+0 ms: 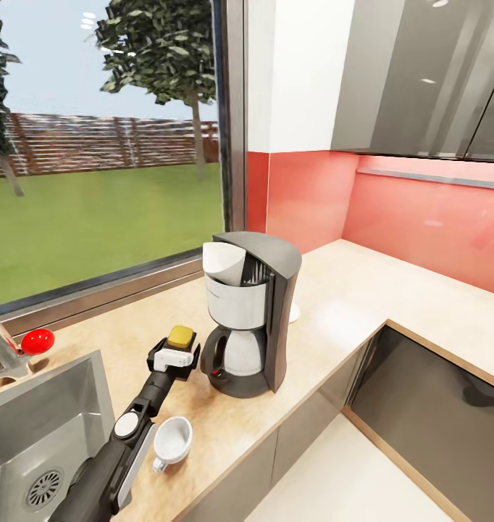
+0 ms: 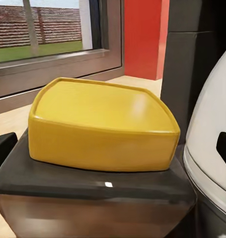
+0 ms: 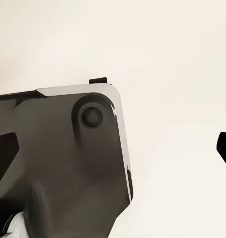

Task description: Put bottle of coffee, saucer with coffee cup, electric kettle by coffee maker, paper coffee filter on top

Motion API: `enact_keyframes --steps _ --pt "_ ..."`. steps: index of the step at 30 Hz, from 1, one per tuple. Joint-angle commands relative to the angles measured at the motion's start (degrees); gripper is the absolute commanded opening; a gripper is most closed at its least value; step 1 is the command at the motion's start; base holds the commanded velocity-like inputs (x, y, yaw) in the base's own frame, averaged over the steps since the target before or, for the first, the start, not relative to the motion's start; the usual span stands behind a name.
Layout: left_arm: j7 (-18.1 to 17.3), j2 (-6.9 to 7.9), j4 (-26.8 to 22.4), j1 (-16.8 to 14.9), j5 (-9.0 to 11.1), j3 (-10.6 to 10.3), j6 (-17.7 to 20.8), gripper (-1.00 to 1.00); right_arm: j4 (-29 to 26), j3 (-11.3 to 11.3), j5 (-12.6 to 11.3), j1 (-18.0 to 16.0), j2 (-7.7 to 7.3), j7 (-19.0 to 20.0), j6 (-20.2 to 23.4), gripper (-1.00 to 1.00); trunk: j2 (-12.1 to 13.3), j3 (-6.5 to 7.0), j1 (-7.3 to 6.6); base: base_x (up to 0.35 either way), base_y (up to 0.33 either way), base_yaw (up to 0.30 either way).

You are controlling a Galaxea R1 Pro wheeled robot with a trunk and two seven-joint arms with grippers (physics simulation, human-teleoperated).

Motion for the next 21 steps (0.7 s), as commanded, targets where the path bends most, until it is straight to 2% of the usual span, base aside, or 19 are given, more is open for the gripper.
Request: enact_keyframes --steps 1,7,14,21 --pt "-0.1 0.03 0.0 0.0 0.0 0.0 -0.1 1.0 0.0 0.2 -0.5 0.0 -0.01 0.0 -0.2 1.0 -0.1 -0.12 0.03 0.0 0.0 0.0" --pt "-0.1 0.06 0.0 0.0 0.0 0.0 -0.1 1.0 0.0 0.2 -0.5 0.0 -0.01 0.0 -0.2 1.0 -0.1 -0.12 0.03 -0.037 0.016 0.0" --pt "-0.1 0.12 0.0 0.0 0.0 0.0 -0.1 1.0 0.0 0.2 -0.5 0.0 -0.01 0.0 -0.2 1.0 -0.1 -0.12 0.03 -0.192 0.138 0.0" --pt "-0.1 0.12 0.0 0.0 0.0 0.0 -0.1 1.0 0.0 0.2 -0.5 0.0 -0.01 0.0 -0.2 1.0 -0.1 -0.12 0.03 -0.041 0.012 0.0"
